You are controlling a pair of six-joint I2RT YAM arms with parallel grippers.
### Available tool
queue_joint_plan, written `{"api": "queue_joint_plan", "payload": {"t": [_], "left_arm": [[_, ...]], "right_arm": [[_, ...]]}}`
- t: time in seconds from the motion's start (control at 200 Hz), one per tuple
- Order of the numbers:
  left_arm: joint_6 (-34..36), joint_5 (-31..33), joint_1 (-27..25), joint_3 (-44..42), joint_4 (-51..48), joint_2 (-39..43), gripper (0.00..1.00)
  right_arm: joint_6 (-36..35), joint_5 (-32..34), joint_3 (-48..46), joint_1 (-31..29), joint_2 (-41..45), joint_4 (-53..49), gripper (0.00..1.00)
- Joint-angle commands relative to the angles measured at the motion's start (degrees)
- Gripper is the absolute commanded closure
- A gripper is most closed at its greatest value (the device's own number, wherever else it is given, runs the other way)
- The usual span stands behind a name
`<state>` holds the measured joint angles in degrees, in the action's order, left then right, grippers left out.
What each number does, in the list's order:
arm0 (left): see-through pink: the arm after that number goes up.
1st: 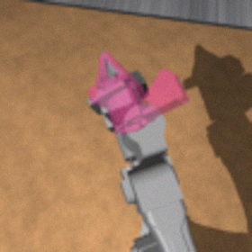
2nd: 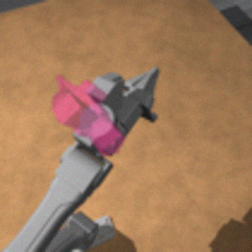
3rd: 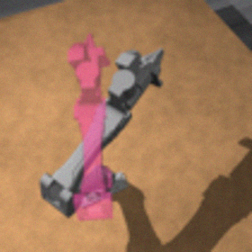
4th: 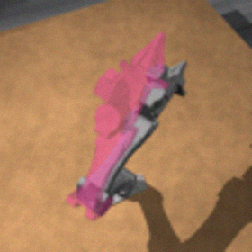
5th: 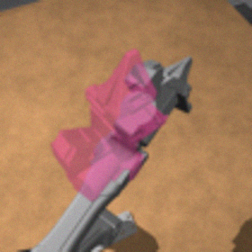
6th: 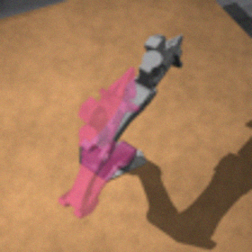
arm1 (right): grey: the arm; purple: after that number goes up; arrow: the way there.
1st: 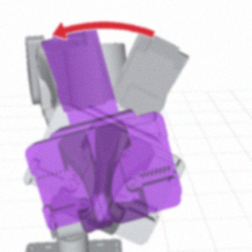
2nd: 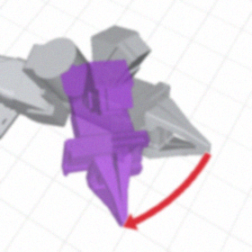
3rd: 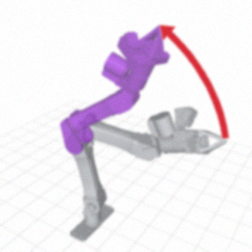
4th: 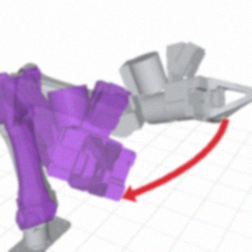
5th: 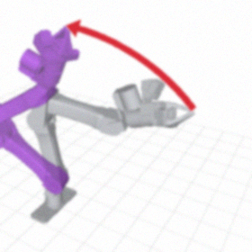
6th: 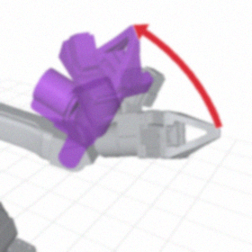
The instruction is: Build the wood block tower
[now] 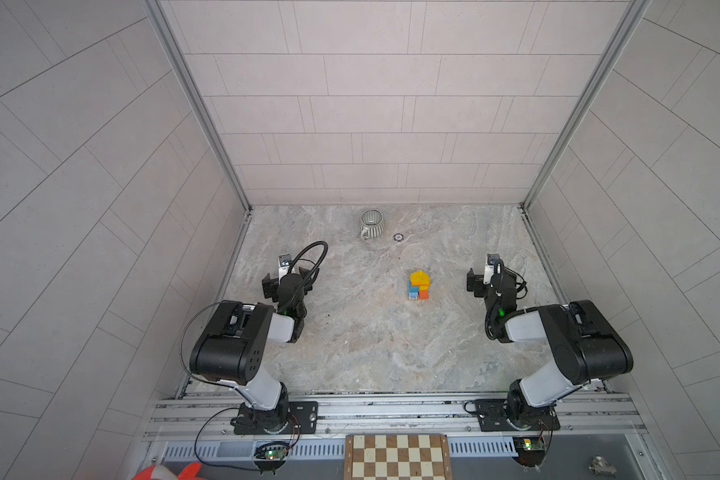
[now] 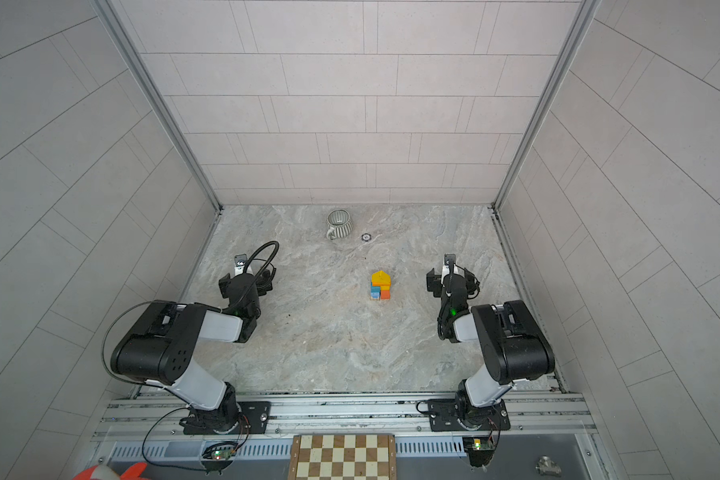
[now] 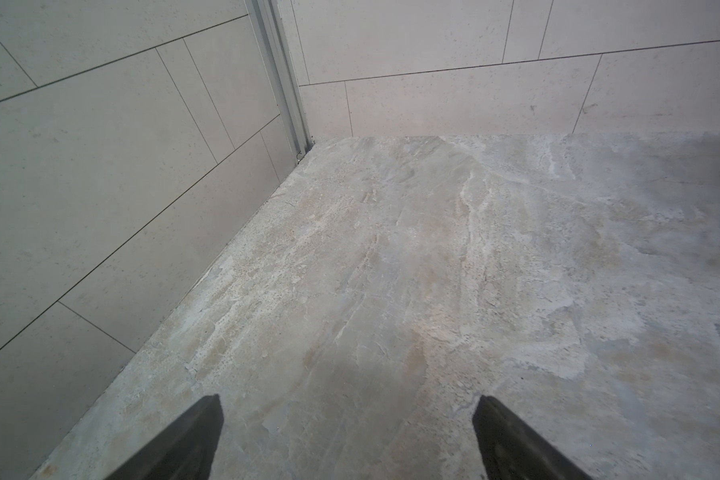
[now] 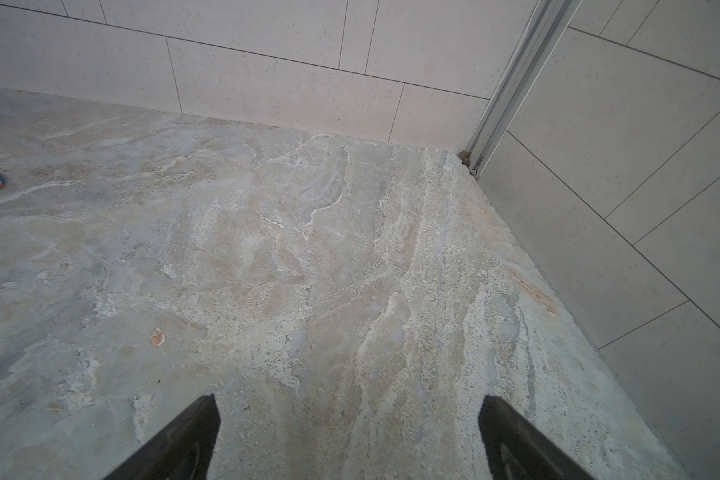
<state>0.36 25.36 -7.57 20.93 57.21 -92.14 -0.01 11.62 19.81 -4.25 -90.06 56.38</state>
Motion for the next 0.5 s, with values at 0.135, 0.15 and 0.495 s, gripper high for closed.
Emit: {"api": "queue_joint_plan", "payload": {"t": [0.135,0.15,0.495], "left_arm": [[0.5,0.7,-0.4,-0.6,2.3,0.2,0.00],[0.5,0.7,-0.4,-0.6,2.3,0.2,0.00],[0.7,0.9,-0.6,-0.9,3.0,0.2,0.00]], "right_arm": [[-0.9,0.5,-0.1,-0.4,-0.5,1.6,0.01],[-0.8,0.5,-0.1,-0.4,-0.5,1.6,0.01],[-0.9,0.5,-0.1,-0.4,-0.5,1.6,0.01]]}}
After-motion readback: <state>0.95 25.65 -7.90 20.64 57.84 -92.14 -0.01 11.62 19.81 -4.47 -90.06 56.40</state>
